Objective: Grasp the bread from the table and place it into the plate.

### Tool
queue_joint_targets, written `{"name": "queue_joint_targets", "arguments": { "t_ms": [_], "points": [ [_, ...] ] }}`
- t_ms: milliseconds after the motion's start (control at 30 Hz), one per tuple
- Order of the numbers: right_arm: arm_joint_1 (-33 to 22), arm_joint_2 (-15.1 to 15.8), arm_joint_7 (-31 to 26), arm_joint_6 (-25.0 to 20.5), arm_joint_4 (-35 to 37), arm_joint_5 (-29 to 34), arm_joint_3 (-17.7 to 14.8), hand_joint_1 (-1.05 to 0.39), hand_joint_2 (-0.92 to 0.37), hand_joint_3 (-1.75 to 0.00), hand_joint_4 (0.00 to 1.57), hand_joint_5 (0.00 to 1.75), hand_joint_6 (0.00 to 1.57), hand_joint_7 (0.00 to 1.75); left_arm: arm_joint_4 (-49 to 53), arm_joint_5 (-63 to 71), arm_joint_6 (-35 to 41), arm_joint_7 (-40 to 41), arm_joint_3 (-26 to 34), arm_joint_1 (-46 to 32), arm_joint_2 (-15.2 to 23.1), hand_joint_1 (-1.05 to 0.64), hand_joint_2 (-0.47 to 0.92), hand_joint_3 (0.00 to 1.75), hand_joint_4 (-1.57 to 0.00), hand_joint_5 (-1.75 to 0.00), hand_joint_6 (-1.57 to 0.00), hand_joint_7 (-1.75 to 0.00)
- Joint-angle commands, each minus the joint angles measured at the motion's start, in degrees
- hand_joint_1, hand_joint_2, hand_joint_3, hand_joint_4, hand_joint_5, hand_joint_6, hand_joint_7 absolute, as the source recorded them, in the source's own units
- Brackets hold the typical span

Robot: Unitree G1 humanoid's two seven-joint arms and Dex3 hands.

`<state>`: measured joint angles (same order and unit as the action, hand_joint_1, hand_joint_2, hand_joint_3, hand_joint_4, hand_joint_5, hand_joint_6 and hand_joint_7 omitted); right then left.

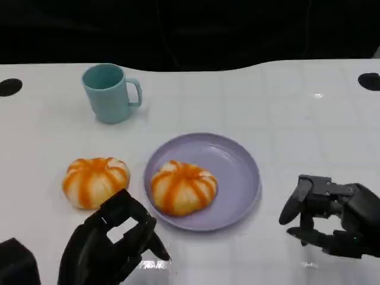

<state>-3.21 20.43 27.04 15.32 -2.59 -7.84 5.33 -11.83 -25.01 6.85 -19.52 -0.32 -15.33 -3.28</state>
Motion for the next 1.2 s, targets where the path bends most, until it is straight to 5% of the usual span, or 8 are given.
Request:
{"name": "queue_joint_targets", "arguments": {
  "t_ms": [33,400,1067,1200],
  "points": [
    [-2.4,0.7,-0.2,-3.1,-4.1,-0.6,-2.0,-0.42,-0.92,-0.29,0.7,1.75,0.58,1.37,-0.5,0.2,-0.1,0.7,0.1,-0.3,0.2,-0.58,0.92,0.2,-0.68,-1.75,-0.58,-1.57],
    [-6.3,-1.0,-1.5,-12.3,-8.9,-0.6,-2.6,-0.38,-0.92,-0.29,0.72,1.75,0.57,1.48,-1.5,0.4,0.0,0.7,0.0,-1.0,0.5,-0.58,0.92,0.21,-0.68,-1.75,-0.56,-1.59],
    [-4.4,-3.5,-0.6,-9.7,-3.7,1.4,-1.0,-0.41,-0.92,-0.26,0.73,1.75,0.56,1.54,1.2,-0.3,-1.0,-0.8,1.7,0.3,1.8,-0.58,0.92,0.2,-0.69,-1.75,-0.54,-1.58],
    [-3.5,-5.0,-0.9,-6.0,-0.6,1.4,-0.9,-0.38,-0.92,-0.26,0.73,1.75,0.55,1.53,3.2,-0.4,-2.1,-1.7,2.3,1.2,2.0,-0.59,0.92,0.19,-0.68,-1.75,-0.55,-1.57]
  ]
}}
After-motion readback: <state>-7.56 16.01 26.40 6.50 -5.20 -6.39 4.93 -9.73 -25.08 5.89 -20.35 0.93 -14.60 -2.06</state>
